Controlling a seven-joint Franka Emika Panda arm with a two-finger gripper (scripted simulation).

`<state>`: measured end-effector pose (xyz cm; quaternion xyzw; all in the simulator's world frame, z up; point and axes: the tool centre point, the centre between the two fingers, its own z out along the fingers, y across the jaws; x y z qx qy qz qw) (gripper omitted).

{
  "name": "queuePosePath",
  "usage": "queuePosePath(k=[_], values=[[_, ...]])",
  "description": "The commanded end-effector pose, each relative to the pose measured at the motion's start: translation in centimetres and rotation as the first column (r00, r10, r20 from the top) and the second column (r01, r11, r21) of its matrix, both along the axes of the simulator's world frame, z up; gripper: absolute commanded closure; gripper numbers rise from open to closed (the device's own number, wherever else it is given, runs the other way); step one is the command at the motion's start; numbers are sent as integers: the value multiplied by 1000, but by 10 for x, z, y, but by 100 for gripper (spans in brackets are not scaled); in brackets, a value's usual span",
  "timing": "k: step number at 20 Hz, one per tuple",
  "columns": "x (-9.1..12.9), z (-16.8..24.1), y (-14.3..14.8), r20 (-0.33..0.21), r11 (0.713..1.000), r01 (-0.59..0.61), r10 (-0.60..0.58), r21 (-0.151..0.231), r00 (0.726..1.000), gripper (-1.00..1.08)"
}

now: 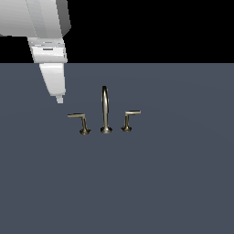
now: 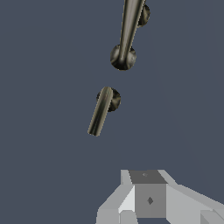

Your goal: Turn on the faucet by rotating a designated handle.

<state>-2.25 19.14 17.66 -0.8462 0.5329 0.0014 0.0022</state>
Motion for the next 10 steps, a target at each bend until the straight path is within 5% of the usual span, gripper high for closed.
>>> queuePosePath(k=[1,10], values=[[14,-14,0,0,999,51,-51,-3,999,108],[62,-58,-4,1,975,220,-220,-8,975,108]])
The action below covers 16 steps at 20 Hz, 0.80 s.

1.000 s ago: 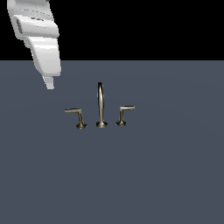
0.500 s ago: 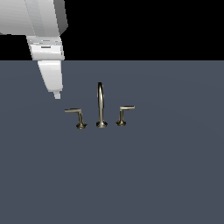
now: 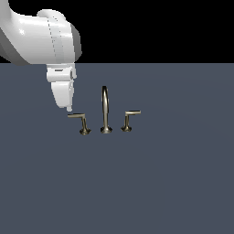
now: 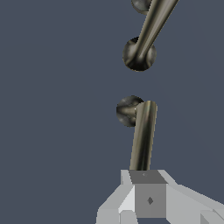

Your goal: Turn on the faucet by rotating a designated handle.

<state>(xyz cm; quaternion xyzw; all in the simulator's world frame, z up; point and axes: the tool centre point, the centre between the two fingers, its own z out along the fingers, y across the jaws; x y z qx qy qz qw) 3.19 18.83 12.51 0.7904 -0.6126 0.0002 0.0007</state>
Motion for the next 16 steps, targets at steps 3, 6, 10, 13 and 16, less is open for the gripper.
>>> queuePosePath(k=[3,6,10,13,16], values=[[20,-17,-4,1,998,70,-70,-1,998,108],[29,-25,-6,1,995,103,-103,-1,995,108],[37,-32,-8,1,991,132,-132,0,991,108],[40,-34,-9,1,990,141,-141,1,990,108],[40,-34,-9,1,990,142,-142,1,990,108]])
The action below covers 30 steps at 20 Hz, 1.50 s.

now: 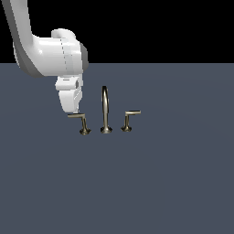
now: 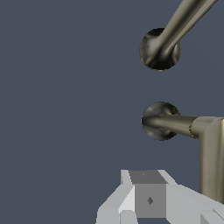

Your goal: Turn on the faucet by rotating a designated handle.

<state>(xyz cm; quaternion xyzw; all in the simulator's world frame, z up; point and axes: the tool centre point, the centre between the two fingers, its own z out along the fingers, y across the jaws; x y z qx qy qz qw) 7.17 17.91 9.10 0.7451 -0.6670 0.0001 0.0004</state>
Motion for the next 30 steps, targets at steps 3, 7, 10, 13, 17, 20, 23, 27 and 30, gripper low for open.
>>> queuePosePath(k=[3,7,10,13,17,20,23,27,30], values=[[0,0,0,0,1000,1,-1,0,1000,108],[-12,0,5,0,1000,1,-1,0,1000,108],[-21,0,9,0,1000,1,-1,0,1000,108],[-31,0,13,0,1000,1,-1,1,1000,108],[-29,0,10,10,1000,10,-11,2,1000,108],[-38,0,8,9,1000,9,-9,2,1000,108],[-47,0,6,7,1000,7,-7,2,1000,108],[-59,0,3,4,1000,5,-5,1,1000,108],[-69,0,1,3,1000,4,-4,1,1000,108]])
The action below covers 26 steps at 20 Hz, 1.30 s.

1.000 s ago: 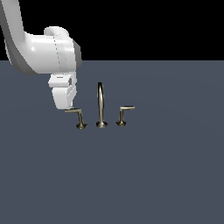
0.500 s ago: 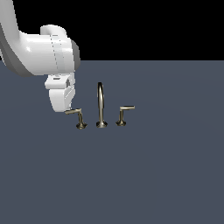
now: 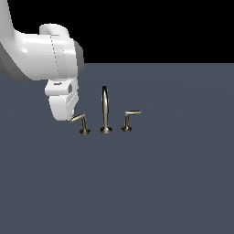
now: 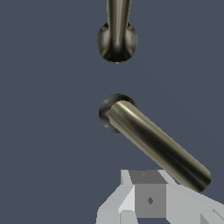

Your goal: Turn on the faucet by rotating a designated handle.

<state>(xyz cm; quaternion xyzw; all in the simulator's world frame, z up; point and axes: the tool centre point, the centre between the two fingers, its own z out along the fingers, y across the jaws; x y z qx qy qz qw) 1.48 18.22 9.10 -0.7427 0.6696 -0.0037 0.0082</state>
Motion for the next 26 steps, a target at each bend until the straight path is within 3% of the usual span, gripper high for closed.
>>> queuePosePath(k=[1,5,17,18,19,26], values=[[-15,0,-2,-15,1000,-4,4,-7,1000,108],[-16,0,0,-9,1000,-8,8,-2,1000,108],[-38,0,-44,-16,1000,-6,6,-7,1000,108],[-38,0,-44,-16,1000,-6,6,-7,1000,108],[-40,0,-23,-14,999,-34,34,2,999,108],[-23,0,-74,-16,1000,-11,11,-6,1000,108]])
